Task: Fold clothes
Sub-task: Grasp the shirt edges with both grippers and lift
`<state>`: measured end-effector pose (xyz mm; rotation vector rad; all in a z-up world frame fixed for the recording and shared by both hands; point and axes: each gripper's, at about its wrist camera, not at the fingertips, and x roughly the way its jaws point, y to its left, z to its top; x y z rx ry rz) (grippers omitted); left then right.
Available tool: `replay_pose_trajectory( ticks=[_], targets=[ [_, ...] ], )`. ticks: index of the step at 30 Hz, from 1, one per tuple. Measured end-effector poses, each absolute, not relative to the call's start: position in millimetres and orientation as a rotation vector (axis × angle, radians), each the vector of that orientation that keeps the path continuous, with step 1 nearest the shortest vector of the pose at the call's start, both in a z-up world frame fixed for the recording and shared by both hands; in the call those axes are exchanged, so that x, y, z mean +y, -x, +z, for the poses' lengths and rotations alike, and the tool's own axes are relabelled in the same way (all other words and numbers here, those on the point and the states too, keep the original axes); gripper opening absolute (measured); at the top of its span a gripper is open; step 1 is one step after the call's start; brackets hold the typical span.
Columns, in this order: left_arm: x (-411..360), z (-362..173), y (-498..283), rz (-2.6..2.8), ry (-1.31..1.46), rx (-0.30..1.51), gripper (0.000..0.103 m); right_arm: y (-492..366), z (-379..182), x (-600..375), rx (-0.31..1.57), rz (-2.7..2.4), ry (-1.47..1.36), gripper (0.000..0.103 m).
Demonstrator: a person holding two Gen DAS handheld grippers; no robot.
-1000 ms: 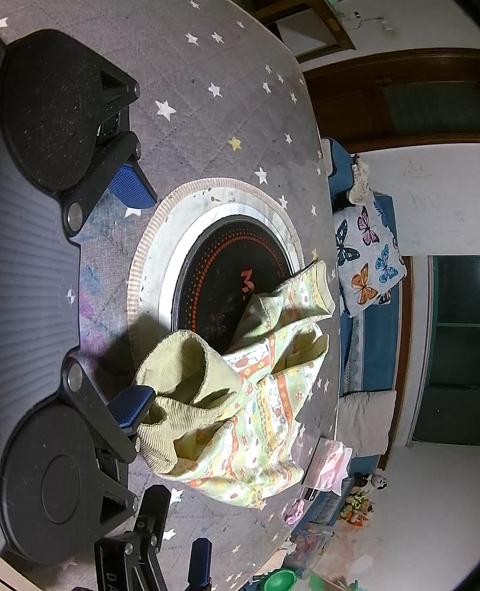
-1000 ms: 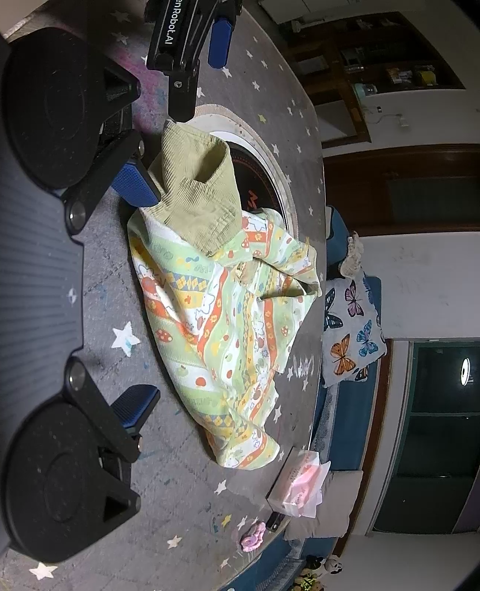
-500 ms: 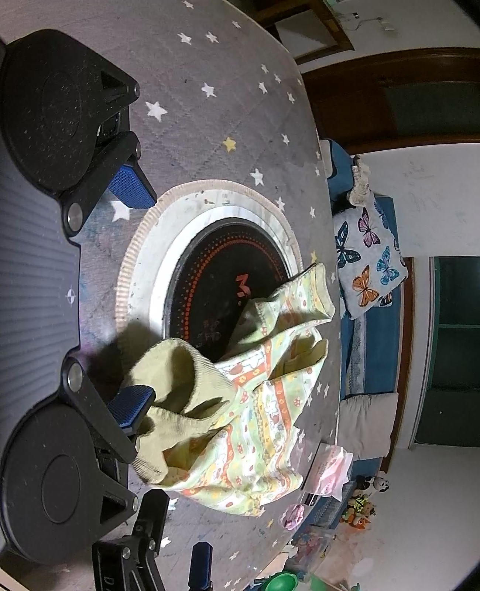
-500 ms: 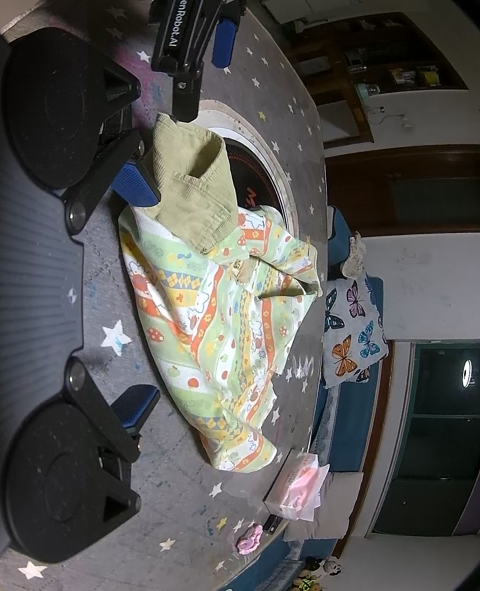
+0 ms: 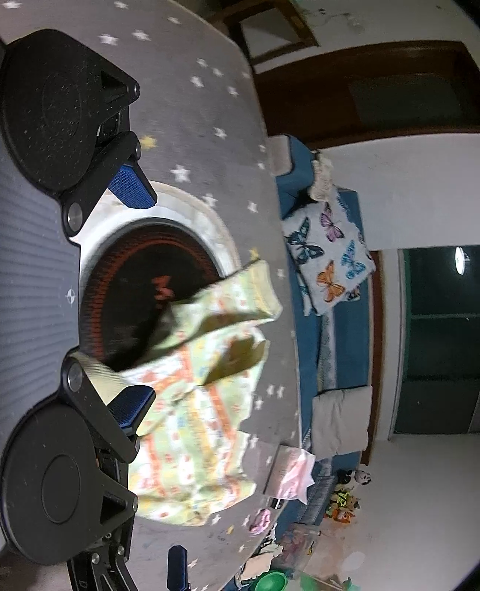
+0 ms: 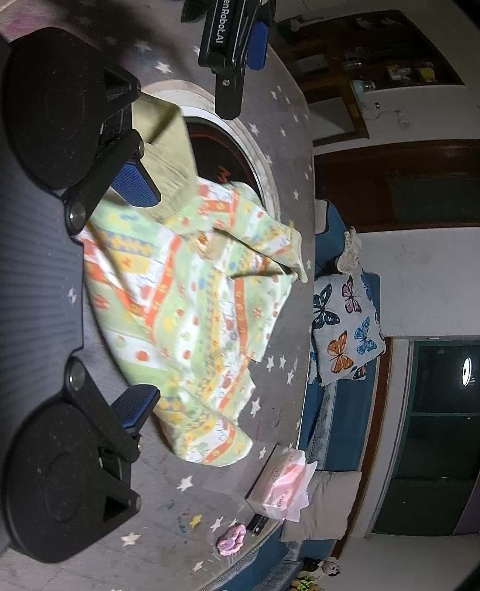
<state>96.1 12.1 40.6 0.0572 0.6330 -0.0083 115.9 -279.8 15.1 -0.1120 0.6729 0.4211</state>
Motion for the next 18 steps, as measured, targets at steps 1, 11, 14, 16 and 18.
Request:
replay_pose_trajectory(
  ticks=[1, 11, 14, 16, 18],
  targets=[
    [11.4, 42.0, -103.6, -0.013, -0.061, 0.630, 0.102, -122.7, 16.5, -279.8, 0.674, 0.424, 0.108, 0.103],
    [3.5, 37.4, -174.3, -0.083, -0.078, 0.657, 0.084, -195.9, 23.0, -264.6, 0.695, 0.446, 0.111, 0.092],
    [0.3, 32.6, -195.7, -0.095, -0.088, 0.672, 0.083, -217.9, 23.6, -252.7, 0.684, 0.460, 0.138, 0.087],
    [-0.6, 29.2, -209.0, -0.098, -0.091, 0.682, 0.080, -233.0, 23.0, -244.2, 0.679, 0.469, 0.156, 0.085],
    [0.0, 25.1, -222.0, -0.107, -0.085, 0.696, 0.076, -247.8, 19.6, -235.5, 0.677, 0.473, 0.179, 0.085]
  ],
)
